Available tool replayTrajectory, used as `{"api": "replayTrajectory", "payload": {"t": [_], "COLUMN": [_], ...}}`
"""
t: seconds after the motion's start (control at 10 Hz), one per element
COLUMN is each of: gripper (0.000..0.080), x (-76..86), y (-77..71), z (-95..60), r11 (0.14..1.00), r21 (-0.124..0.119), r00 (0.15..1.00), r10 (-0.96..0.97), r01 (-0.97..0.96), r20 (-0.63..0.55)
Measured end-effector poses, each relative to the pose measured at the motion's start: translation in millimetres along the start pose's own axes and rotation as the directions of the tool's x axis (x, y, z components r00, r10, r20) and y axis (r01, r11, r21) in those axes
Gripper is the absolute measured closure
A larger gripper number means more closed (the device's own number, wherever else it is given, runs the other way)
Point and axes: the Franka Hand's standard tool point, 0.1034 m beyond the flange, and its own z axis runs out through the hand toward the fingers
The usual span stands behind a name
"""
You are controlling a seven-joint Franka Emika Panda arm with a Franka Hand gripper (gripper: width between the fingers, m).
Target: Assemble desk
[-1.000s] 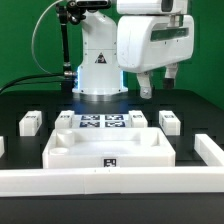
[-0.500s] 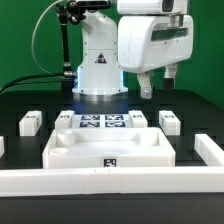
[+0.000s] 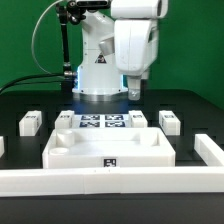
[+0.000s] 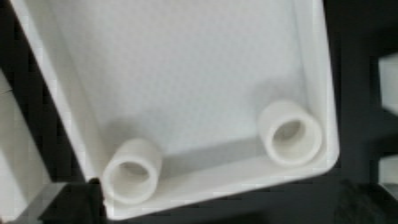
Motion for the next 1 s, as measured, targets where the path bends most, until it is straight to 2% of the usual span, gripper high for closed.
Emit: {"api": "replayTrajectory", "payload": {"t": [0.2, 0.5, 0.7, 1.0], "gripper": [0.015, 0.015, 0.015, 0.015], "x": [-27.2, -29.3, -32.0, -35.4], "y": [-8.0, -20.3, -27.4, -33.5], "z": [15.3, 45.8, 63.8, 81.5], "r11": [0.983, 0.985, 0.986, 0.987], "r21": [0.019, -0.003, 0.016, 0.044], "r00": [0.984, 0.985, 0.986, 0.988], "r10": [-0.181, -0.17, -0.163, -0.155], "r01": [0.181, 0.17, 0.164, 0.156], "r20": [-0.003, -0.017, -0.022, -0.027]}}
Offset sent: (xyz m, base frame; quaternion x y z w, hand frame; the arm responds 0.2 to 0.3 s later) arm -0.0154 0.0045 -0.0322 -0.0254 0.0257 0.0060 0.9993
